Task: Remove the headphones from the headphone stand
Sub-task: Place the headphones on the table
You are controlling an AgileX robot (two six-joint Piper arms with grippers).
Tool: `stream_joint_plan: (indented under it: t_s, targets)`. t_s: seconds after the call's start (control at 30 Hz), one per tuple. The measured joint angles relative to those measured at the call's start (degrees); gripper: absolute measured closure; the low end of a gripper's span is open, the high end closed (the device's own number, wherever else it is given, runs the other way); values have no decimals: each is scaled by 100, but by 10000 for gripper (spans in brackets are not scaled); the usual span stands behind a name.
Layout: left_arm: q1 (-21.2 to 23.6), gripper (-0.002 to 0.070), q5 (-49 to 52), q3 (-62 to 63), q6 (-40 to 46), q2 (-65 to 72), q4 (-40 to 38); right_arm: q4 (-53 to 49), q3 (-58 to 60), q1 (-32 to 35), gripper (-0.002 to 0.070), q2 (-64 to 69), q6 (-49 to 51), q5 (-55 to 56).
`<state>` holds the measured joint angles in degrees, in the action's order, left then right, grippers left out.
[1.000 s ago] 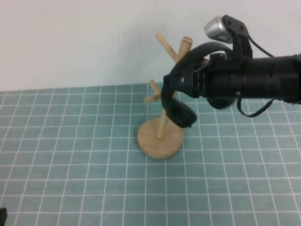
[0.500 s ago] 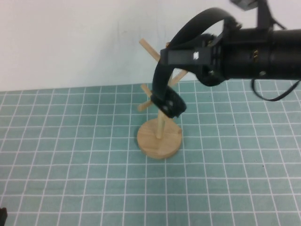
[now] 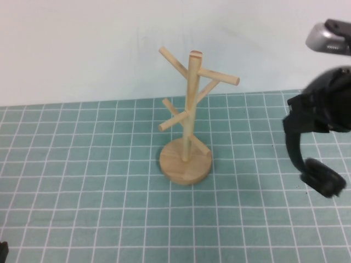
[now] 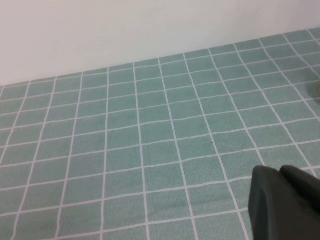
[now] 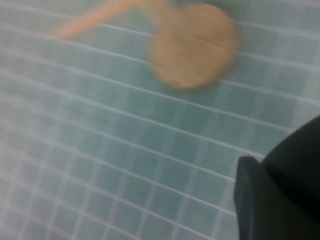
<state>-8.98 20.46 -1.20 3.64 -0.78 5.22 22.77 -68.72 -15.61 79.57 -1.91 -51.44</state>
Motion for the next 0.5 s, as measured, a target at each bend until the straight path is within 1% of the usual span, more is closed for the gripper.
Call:
stream_joint_plan:
  t_s: [0.1,0.2,0.43,0.5]
  targets:
    - [0,680,0,0,0,0,0,-51,0,0,679,624,596,82]
    - [0,680,0,0,0,0,0,141,-11,0,679,1310,1054,376]
    - [0,680,0,0,0,0,0,1134,-599,153,672,2683,1139,309]
    - [0,680,0,0,0,0,0,1249,-793,196,625,2915,1139,297]
